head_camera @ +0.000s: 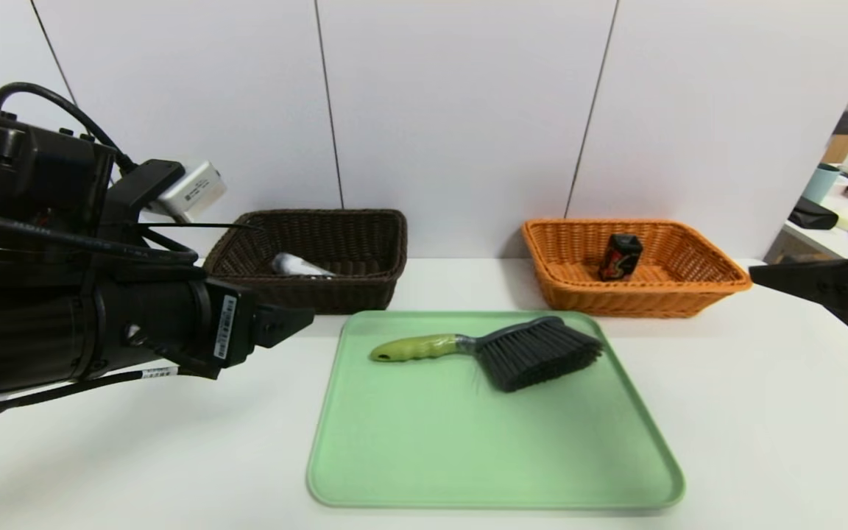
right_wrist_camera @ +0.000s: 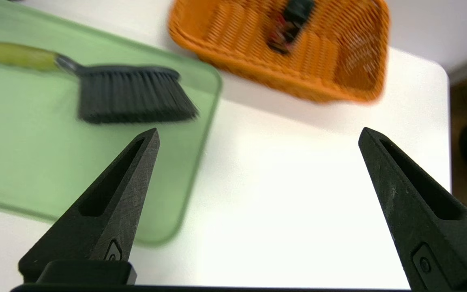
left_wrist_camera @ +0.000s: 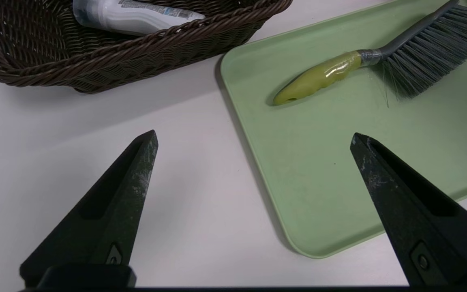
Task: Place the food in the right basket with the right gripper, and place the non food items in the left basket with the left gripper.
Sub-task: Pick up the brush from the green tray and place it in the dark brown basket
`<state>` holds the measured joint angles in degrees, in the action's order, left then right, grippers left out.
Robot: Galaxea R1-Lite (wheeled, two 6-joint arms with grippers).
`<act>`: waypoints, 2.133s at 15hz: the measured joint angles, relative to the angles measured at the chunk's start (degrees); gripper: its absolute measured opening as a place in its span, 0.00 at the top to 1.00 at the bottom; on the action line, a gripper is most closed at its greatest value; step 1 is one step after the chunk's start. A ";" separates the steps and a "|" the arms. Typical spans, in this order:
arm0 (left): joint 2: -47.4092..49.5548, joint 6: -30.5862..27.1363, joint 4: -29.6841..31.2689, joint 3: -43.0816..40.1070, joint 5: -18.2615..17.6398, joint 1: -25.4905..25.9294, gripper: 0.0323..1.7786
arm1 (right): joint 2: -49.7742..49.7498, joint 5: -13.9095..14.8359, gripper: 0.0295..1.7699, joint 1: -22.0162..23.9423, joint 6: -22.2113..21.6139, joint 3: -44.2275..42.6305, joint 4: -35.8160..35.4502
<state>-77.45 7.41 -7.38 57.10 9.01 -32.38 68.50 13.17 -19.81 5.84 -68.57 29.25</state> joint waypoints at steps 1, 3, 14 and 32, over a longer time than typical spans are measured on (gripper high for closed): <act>-0.17 0.00 -0.06 0.20 0.09 -0.63 0.05 | -2.79 0.09 0.04 1.66 0.00 2.29 0.40; -0.67 0.07 -0.09 0.43 0.72 -1.90 0.05 | -7.73 0.15 0.04 3.66 0.00 5.67 1.78; -15.54 13.58 -7.62 20.57 6.73 -10.37 0.05 | -14.37 -1.29 0.04 6.61 -2.32 8.55 4.13; -34.51 -16.14 -15.82 39.27 -1.10 -12.93 0.05 | -14.73 -3.41 0.04 7.13 -5.29 11.76 3.63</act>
<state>-111.96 -8.73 -23.20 96.37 7.91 -45.31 53.77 9.75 -12.68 0.55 -56.81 32.88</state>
